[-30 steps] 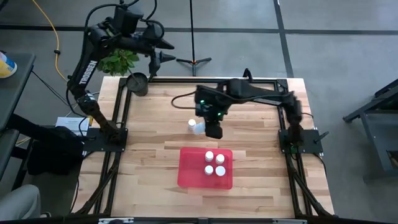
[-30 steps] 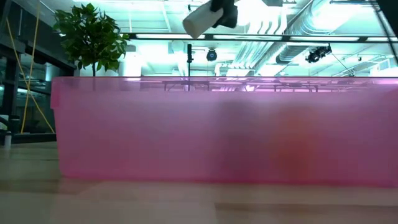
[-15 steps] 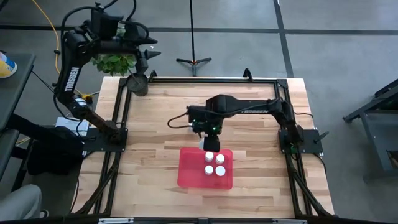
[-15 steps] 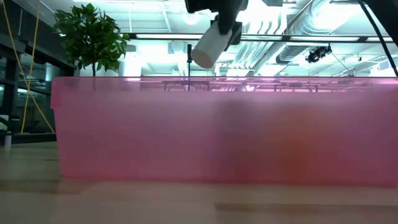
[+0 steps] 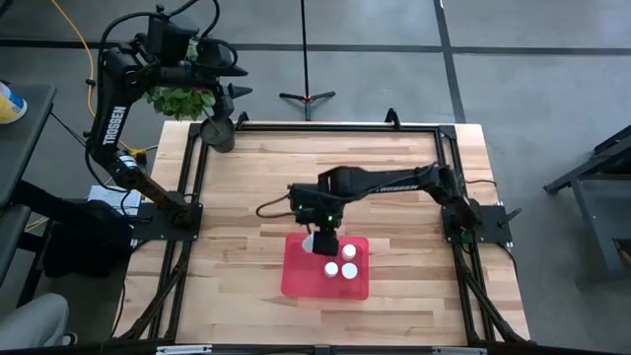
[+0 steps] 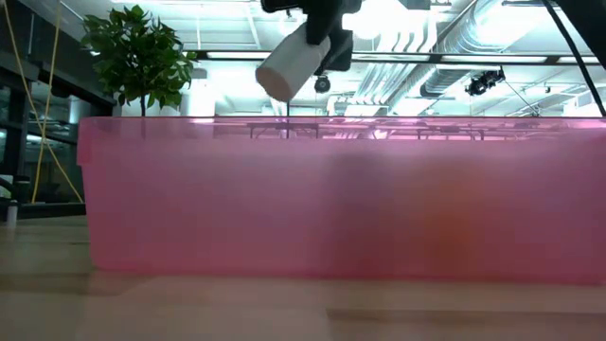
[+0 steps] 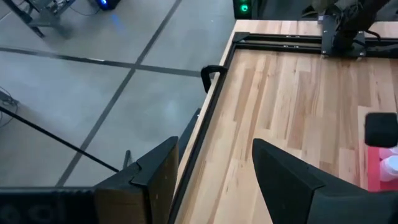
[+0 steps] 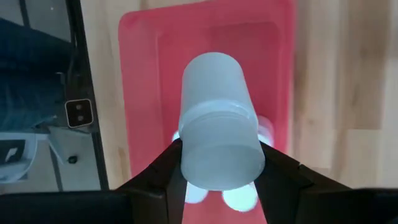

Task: Pick and place pill bottles into a basket
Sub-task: Put the top white pill bottle into the bin

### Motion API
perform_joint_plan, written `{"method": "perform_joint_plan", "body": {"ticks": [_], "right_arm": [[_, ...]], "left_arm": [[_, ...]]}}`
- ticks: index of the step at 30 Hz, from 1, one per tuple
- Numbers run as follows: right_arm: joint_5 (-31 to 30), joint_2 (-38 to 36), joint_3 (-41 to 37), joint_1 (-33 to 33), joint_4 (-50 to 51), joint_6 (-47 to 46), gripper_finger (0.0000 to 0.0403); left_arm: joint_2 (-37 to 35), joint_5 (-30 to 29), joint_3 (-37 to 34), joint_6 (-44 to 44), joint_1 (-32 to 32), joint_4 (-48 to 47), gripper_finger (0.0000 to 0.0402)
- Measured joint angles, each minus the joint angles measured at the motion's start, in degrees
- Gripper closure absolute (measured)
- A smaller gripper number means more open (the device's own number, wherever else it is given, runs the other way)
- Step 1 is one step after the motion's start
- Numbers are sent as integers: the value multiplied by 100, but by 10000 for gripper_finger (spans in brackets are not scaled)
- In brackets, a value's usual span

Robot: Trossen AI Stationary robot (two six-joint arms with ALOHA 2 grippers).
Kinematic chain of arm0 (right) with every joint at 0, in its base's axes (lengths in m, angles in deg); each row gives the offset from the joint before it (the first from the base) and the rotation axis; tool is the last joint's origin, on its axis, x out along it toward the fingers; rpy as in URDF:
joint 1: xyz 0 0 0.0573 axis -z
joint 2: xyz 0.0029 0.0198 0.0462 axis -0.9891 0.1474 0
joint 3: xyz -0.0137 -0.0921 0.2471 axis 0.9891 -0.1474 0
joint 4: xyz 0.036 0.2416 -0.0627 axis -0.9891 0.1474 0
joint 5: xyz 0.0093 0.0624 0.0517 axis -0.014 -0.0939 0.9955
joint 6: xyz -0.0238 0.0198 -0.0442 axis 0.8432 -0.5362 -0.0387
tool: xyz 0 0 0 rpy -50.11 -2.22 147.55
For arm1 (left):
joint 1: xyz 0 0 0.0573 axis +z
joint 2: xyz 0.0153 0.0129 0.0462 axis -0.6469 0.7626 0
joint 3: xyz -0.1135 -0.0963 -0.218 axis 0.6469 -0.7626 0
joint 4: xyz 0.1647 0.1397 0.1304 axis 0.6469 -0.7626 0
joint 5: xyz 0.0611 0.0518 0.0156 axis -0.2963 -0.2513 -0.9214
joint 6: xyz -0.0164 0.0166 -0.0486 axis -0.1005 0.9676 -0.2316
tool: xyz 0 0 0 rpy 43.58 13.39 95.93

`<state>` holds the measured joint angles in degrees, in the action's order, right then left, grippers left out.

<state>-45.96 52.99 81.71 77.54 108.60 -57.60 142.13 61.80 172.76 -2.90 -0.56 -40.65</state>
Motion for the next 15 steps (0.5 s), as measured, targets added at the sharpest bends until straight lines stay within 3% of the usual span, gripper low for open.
{"method": "perform_joint_plan", "body": {"ticks": [15], "right_arm": [[-40, 335, -2, -857, -130, -1122, 259]], "left_arm": [[0, 7, 0, -127, 0, -7, 165]]}}
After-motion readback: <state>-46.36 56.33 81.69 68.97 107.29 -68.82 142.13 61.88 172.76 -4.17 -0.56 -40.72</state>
